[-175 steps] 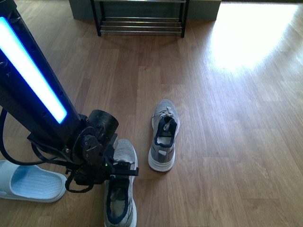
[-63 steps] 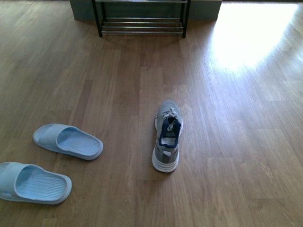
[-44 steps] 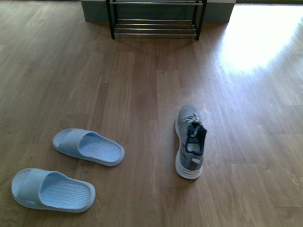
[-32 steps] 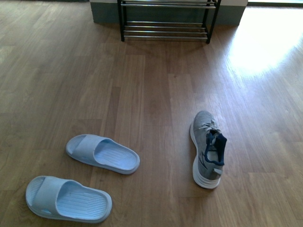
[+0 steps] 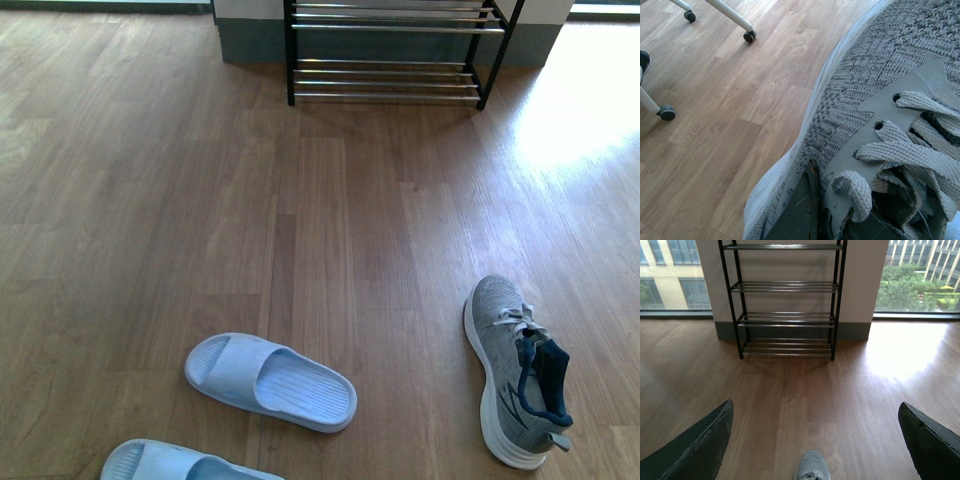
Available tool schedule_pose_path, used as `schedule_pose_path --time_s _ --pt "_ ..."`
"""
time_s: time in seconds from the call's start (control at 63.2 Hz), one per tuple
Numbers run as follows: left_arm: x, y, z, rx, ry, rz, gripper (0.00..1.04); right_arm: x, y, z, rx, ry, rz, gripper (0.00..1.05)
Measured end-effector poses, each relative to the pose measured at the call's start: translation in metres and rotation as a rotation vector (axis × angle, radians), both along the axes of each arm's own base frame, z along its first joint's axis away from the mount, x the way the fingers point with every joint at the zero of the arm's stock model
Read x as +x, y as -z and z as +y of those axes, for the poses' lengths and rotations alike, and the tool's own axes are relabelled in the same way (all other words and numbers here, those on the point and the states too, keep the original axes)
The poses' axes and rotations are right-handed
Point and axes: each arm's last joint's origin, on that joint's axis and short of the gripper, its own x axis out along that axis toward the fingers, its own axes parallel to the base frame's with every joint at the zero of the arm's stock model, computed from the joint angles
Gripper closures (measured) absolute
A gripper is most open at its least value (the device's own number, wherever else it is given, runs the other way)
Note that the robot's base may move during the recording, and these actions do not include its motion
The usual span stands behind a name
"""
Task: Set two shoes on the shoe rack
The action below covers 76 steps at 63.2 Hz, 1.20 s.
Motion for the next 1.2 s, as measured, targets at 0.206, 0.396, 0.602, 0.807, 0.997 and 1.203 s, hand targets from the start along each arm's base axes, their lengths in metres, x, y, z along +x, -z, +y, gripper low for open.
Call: schedule_pose_path --time_s 0.206,0.396,0.602,0.807,0.997,1.203 --pt "0.0 0.0 -0.001 -0.01 0.02 0.002 1.04 0.023 0.02 -0.004 -0.152 -0.156 0.432 0.09" --pt "0.0 0.0 -0.001 -0.002 0.007 0.001 1.04 0.067 0.055 -0.01 -0.242 -0.098 0.624 0.09" --pt "0.0 0.0 -0.001 -0.004 0.009 0.001 1.04 0.099 0.109 -0.01 -0.263 -0.087 0.765 0.09" --pt "0.0 0.0 -0.001 -0.003 0.008 0.001 1.04 0.121 0.148 -0.009 -0.246 -0.112 0.876 0.09" --pt "0.0 0.0 -0.001 -0.003 0.008 0.0 1.04 0.139 0.174 -0.01 -0.244 -0.115 0.9 0.09" --pt "0.0 0.0 -0.001 -0.003 0.008 0.001 1.04 0.167 0.221 -0.013 -0.248 -0.073 0.972 0.09"
